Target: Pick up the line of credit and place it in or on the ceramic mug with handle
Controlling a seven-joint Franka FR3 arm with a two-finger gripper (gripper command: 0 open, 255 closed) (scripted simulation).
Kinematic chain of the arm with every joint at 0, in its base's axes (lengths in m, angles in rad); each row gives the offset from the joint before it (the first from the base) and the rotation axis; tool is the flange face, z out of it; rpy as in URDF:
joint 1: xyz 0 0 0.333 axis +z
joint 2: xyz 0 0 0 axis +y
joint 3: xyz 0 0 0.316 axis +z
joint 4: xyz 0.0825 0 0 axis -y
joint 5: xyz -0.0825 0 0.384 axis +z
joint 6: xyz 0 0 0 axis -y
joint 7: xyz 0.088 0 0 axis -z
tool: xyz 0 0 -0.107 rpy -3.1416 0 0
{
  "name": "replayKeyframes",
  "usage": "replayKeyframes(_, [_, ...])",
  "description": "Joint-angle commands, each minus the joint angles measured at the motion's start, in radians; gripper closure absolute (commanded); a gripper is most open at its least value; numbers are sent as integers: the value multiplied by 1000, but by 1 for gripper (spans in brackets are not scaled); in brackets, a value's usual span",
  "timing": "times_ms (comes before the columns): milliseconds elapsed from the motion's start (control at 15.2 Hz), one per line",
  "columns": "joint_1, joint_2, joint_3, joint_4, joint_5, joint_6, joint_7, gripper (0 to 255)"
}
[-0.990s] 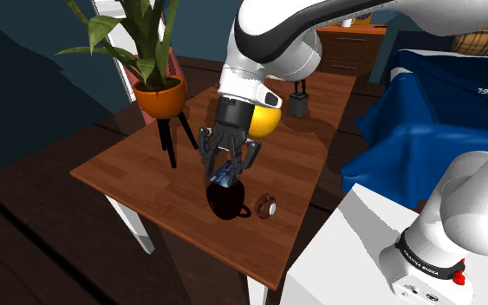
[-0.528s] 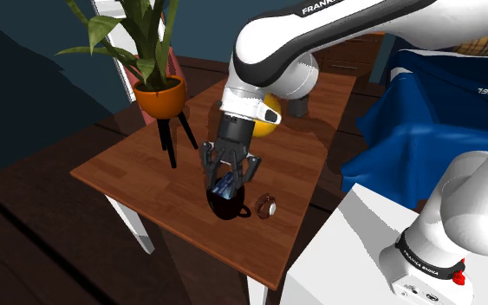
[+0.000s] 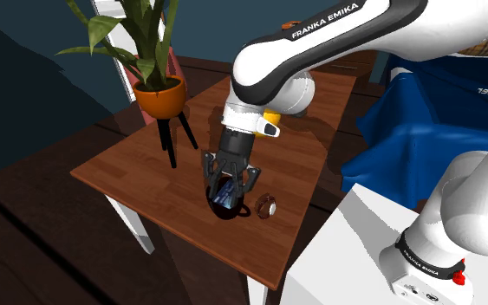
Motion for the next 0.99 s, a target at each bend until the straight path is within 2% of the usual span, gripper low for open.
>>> replayKeyframes(0, [0, 2, 0, -1, 0, 3, -1, 255])
replayKeyframes(264, [0, 2, 0, -1, 0, 3, -1, 255])
replayKeyframes(330, [0, 2, 0, -1, 0, 3, -1, 0])
replayKeyframes(660, [0, 2, 0, -1, 0, 3, -1, 0])
replayKeyframes(924, [-33, -51, -45, 52, -37, -123, 12, 0])
